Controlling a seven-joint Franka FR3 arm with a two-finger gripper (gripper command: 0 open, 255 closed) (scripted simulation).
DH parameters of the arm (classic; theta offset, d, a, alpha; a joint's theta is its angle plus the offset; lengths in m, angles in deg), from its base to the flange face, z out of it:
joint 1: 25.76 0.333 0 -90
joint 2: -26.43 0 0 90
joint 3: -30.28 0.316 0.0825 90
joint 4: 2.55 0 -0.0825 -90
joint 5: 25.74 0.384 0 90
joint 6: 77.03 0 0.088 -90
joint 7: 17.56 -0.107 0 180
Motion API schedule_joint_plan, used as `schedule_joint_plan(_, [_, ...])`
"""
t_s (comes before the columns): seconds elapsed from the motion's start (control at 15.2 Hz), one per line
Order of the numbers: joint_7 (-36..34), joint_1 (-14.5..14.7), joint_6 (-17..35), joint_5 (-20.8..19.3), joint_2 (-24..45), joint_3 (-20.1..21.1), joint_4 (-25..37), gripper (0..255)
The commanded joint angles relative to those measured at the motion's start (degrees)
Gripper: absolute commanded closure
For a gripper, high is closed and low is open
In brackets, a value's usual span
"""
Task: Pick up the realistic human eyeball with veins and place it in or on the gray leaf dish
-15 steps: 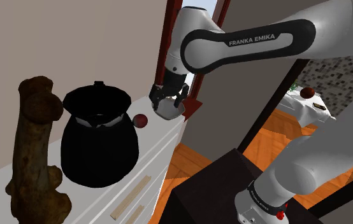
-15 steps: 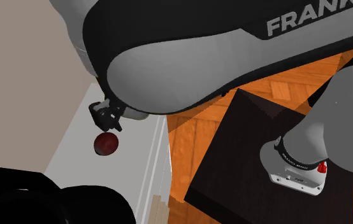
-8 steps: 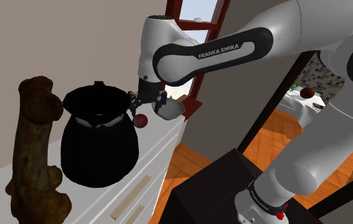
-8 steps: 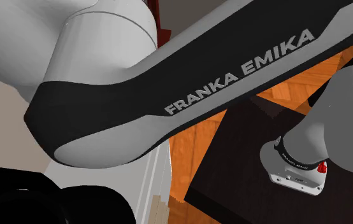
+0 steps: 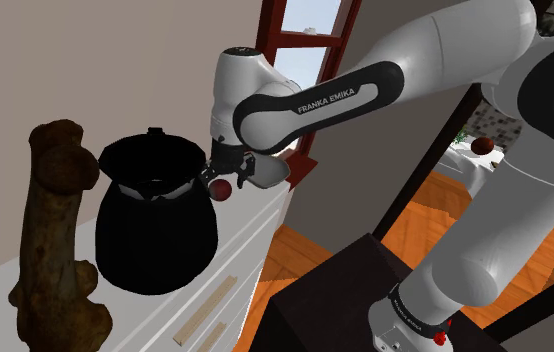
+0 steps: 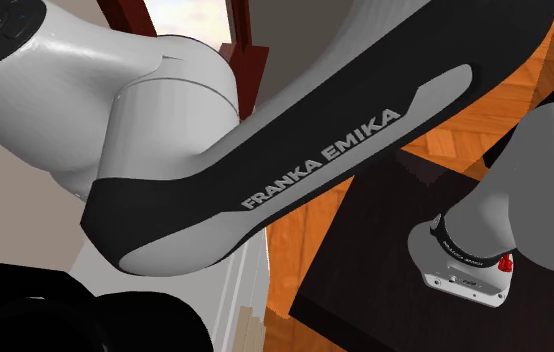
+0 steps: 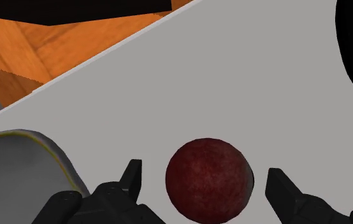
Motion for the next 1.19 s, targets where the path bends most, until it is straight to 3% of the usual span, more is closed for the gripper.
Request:
schedule_joint_plan(0.0, [-0.1,0.0,0.5,-0.1,0.2,0.0,-0.3,0])
schedule_joint_plan(0.4, [-0.1,0.0,0.5,-0.1,0.2,0.0,-0.3,0])
schedule_joint_plan(0.46, [-0.1,0.0,0.5,-0.1,0.2,0.0,-0.3,255])
schedule_joint_plan(1.12, [0.1,0.0,-0.2,0.2,-0.3,0.0,0.0,255])
